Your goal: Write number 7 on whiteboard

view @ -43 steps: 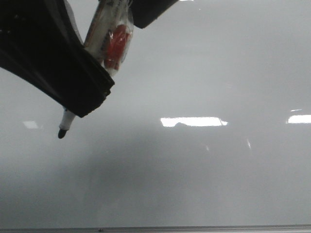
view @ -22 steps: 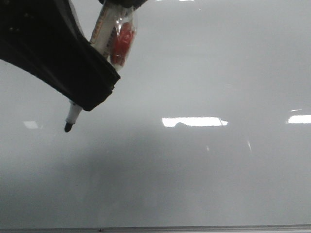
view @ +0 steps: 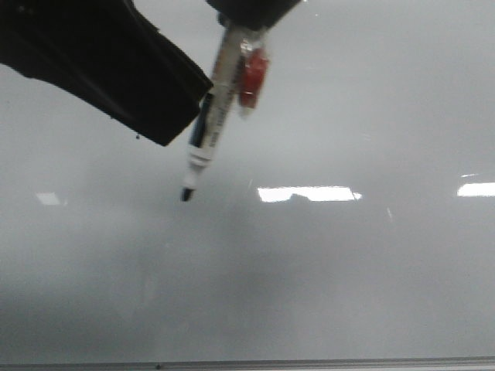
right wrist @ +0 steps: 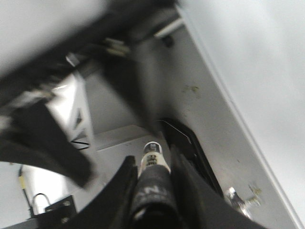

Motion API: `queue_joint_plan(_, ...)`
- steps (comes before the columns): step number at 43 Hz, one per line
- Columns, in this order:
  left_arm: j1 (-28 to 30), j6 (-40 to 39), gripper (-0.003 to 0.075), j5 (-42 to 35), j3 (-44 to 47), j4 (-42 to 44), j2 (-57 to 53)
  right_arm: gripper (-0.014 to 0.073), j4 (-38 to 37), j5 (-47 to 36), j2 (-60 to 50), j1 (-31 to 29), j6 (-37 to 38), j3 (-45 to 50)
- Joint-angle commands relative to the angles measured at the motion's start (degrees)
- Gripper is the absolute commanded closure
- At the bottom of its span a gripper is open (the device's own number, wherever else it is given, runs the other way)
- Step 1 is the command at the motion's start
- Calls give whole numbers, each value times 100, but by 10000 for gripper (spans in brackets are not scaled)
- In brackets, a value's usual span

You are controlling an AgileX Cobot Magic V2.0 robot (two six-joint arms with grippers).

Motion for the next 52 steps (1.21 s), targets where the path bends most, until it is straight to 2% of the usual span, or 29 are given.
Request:
queue_joint_plan(1,91,-42,304,-133,79,-372,-566,662,44,-192,-440,-352,103,66)
queue_joint_plan(4,232,-18,309,-290,375,-372,-992,662,44,-679,-690,-633,103,381)
queue_joint_plan(8,468,55,360,-617,920,-515,-1722,662,44,-1646,-1125,-901,103,974)
queue_joint_plan(14,792,112,526,-1194,1816,-837,-2889,662,105,-3801,-1875,-941,97,2340)
queue_joint_plan(20,857,112,703,-1537,2671,-1110,-4072,662,437,-5061,-2315,-941,97,3294)
queue_joint_plan(22,857,112,741,-1633,2853,-1215,-4390,662,466,-5126,-2329,-941,91,3400)
queue_joint_plan(26,857,112,741,-1927,3125,-1412,-4972,662,466,-5099,-2239,-819,-173,3355)
queue_joint_plan(30,857,112,741,-2157,3219,-1415,-5333,662,561,-5177,-1997,-452,-512,3089)
queue_joint_plan(39,857,112,741,-2214,3219,-1415,-5429,662,594,-5314,-775,129,-606,1789)
queue_joint_plan(47,857,112,741,-2214,3219,-1399,-5429,662,609,-5289,141,202,-606,711)
queue_joint_plan(52,857,112,741,-2214,3219,-1399,-5429,662,609,-5327,443,202,-606,405)
